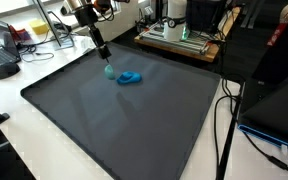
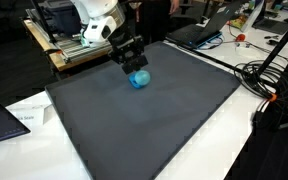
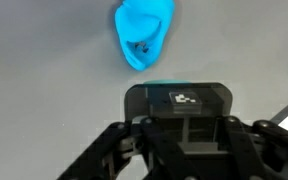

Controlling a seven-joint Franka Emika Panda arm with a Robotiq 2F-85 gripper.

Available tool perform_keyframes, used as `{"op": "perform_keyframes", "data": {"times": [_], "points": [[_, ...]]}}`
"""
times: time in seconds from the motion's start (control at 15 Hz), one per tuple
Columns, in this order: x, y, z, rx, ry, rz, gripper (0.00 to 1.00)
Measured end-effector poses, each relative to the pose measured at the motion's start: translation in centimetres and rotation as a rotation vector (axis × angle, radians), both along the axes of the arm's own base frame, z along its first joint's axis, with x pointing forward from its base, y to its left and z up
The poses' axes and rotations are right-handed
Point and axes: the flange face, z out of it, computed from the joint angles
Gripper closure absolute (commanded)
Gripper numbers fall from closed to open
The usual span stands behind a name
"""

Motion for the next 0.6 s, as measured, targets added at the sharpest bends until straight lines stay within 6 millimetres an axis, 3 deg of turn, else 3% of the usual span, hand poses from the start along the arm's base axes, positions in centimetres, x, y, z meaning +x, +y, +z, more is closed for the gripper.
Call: {"op": "perform_keyframes", "data": {"times": [0.6], "points": [[-5.3,7.8,3.4,-0.239,-0.079,0.037,0.78]]}}
